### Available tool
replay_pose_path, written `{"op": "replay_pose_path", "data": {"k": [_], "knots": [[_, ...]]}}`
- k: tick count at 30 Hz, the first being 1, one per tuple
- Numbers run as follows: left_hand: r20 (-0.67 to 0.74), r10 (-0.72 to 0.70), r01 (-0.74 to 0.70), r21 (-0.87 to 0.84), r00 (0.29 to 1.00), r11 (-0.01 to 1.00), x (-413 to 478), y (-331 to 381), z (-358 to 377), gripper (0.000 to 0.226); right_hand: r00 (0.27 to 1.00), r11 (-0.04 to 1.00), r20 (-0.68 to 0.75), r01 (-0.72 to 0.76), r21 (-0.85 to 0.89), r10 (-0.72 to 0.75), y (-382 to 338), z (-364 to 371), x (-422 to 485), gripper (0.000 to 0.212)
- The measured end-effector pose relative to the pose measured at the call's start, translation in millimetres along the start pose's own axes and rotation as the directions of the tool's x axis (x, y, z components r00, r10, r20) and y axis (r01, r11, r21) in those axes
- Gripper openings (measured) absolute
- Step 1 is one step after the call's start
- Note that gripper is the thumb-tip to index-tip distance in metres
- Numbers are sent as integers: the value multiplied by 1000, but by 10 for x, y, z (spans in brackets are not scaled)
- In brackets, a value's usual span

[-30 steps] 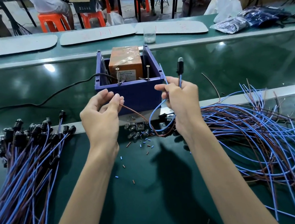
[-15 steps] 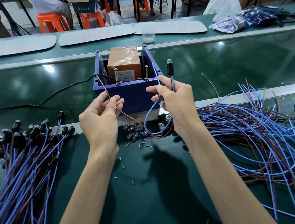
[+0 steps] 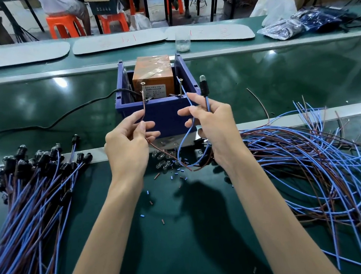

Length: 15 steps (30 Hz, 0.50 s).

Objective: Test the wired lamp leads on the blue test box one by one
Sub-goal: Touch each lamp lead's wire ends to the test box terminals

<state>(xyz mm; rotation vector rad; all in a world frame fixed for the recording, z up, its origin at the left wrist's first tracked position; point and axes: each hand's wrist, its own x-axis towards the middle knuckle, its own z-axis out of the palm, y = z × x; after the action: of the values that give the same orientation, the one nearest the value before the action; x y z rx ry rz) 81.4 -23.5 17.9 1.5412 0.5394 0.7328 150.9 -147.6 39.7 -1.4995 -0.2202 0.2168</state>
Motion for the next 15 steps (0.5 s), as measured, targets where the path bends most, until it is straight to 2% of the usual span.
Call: {"op": "replay_pose_path", "data": {"k": [15], "knots": [[-88, -13, 12, -10, 996, 1000, 0, -6, -4, 39, 992, 982, -100, -63, 180, 82, -87, -60, 18, 36]]}}
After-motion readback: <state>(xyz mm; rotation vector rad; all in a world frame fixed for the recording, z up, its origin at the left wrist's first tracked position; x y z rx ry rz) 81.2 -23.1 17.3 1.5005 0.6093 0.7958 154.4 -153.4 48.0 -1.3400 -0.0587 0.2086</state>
